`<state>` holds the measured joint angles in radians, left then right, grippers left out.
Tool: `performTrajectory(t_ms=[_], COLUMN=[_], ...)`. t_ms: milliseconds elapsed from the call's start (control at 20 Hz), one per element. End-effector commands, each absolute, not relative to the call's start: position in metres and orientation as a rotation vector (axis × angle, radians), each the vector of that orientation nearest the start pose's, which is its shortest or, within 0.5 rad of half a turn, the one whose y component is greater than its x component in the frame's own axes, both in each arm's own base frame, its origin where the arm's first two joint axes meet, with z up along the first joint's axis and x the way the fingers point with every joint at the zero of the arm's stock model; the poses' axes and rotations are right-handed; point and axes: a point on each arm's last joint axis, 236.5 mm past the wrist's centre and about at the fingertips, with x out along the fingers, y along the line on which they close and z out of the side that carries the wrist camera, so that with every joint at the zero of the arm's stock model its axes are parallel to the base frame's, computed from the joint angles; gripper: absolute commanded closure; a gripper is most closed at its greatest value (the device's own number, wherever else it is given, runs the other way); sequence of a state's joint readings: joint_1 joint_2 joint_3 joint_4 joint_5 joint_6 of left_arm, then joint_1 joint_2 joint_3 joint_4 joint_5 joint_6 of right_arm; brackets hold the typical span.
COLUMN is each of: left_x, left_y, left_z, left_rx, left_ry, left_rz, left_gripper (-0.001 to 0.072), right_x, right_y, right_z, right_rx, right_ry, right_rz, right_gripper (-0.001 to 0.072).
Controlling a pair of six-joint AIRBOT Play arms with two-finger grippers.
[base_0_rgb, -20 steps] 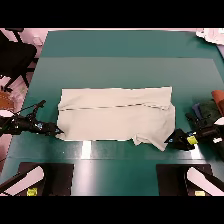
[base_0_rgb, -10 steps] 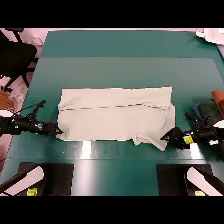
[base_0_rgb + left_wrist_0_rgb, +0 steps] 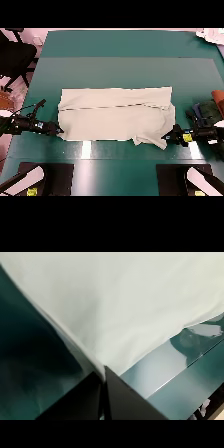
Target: Fold the shirts.
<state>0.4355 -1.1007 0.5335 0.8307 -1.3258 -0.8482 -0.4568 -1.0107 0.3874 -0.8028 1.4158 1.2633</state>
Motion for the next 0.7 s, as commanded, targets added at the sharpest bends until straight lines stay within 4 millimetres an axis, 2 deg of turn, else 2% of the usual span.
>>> performTrajectory(t_ms=[0, 100, 200, 400, 550, 650], left_x=[0.239, 0.248, 0.255, 0.272, 0.292, 0.307], left_y=[-0.076, -0.093, -0.110, -0.117, -0.112, -0.103], left_z=[-0.047, -0.023, 0.010, 0.072, 0.111, 0.116], left_rx=[-0.655, -0.725, -0.762, -0.688, -0.586, -0.546], left_ry=[1.322, 1.233, 1.112, 0.897, 0.747, 0.713], left_rz=[-0.582, -0.683, -0.813, -0.933, -0.941, -0.888], left_gripper=[0.0685, 0.0685, 0.0685, 0.0686, 0.0686, 0.0685], right_x=[0.190, 0.208, 0.231, 0.278, 0.303, 0.319], right_y=[0.101, 0.107, 0.102, 0.080, 0.067, 0.060], right_z=[-0.048, -0.022, 0.007, 0.063, 0.082, 0.081], right_rx=[1.062, 1.088, 1.044, 0.900, 0.867, 0.876], right_ry=[1.544, 1.463, 1.347, 1.133, 1.094, 1.107], right_rz=[0.369, 0.449, 0.482, 0.466, 0.469, 0.472], right_gripper=[0.0689, 0.0690, 0.0689, 0.0689, 0.0689, 0.0689])
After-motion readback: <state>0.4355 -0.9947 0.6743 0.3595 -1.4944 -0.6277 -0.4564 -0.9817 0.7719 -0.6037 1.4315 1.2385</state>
